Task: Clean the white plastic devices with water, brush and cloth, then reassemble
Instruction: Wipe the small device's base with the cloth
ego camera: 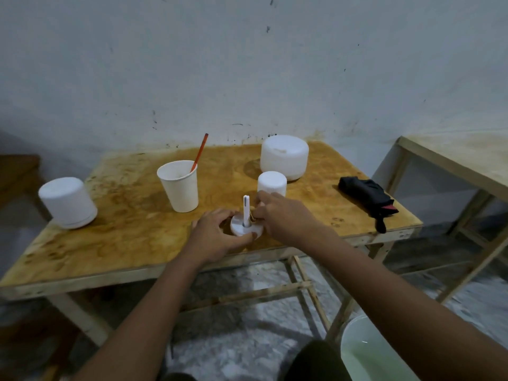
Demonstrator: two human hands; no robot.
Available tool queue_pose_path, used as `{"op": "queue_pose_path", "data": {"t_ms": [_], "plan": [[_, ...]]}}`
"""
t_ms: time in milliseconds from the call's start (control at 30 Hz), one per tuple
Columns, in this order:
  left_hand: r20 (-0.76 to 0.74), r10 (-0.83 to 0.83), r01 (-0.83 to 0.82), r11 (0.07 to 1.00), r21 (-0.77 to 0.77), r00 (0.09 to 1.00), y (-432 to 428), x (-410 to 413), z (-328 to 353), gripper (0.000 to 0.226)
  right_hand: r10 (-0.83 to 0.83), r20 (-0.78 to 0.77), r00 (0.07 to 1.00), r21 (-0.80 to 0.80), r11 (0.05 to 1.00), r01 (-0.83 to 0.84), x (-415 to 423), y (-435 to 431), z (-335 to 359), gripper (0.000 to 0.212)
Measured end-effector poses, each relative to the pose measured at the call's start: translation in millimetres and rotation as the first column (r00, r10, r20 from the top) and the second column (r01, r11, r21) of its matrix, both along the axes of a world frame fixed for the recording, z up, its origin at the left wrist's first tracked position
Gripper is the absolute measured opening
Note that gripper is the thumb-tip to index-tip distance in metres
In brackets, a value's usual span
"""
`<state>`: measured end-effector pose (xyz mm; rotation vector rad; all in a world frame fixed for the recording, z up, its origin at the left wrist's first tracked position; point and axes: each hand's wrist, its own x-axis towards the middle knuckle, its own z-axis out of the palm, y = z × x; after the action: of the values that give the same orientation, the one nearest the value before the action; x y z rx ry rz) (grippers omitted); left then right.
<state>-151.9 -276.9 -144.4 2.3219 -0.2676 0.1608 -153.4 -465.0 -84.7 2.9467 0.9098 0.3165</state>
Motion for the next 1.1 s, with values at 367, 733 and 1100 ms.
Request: {"op": "queue_pose_path", "data": {"t_ms": [367,733,1100], "plan": [[0.054,0.039,-0.04,0.999,0.012,0.998,-3.7,-2.1,-0.6,0.057,0.024,-0.26,0.965,0.095,0.995,0.001,-14.6,-7.8,9.2,0.03],[-0.01,0.032,-0.033,0.999,-0.023,0.999,-0.1,-3.4,0.9,0.082,-0.059,-0.114,0.992,-0.076,0.996,0.05,-6.9,0.8,13.2,0.034],[0.022,0.059,-0.06,0.998,0.024,0.998,-3.9,-6.6,6.5,0.064,-0.04,-0.267,0.963,0.022,0.999,0.048,-19.7,-0.4,14.1,0.024]]}}
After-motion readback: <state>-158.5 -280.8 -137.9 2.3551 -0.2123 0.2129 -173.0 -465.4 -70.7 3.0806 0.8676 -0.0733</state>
